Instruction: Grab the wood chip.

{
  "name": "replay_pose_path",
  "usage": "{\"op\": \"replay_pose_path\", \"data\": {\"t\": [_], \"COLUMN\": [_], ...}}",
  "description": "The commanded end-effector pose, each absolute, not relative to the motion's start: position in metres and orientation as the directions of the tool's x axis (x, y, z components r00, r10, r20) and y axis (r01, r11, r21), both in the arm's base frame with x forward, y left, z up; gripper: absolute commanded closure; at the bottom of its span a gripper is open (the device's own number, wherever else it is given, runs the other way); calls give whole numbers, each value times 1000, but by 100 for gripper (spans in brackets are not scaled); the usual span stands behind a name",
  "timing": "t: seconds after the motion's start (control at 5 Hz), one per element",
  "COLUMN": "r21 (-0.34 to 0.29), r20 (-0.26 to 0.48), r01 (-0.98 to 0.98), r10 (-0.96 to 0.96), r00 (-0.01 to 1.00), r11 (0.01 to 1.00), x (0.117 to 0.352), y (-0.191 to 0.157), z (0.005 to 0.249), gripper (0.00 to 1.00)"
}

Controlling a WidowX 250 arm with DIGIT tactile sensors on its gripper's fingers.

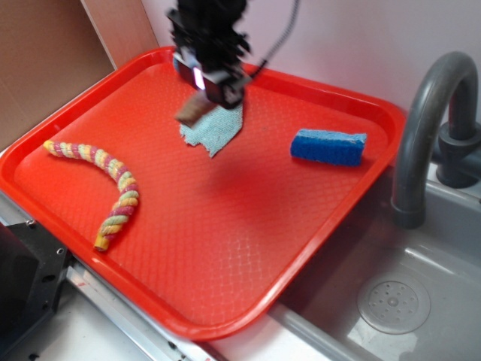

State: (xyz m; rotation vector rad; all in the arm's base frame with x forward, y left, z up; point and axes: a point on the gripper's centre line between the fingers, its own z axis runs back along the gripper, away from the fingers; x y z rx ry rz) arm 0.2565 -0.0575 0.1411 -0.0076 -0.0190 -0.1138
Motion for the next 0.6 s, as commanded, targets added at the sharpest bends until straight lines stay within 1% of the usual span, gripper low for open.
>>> {"op": "replay_pose_path", "data": {"t": [0.0, 0.2, 0.4], "r21": [-128, -101, -63], "r20": [134, 146, 112], "r01": [80, 68, 103], "r10": [-63, -53, -96], "r00": [989, 988, 989], "r11": [988, 993, 993], "x": [206, 202, 207], "y": [-12, -10, -11], "z": [238, 240, 236], "gripper": [100, 100, 100]}}
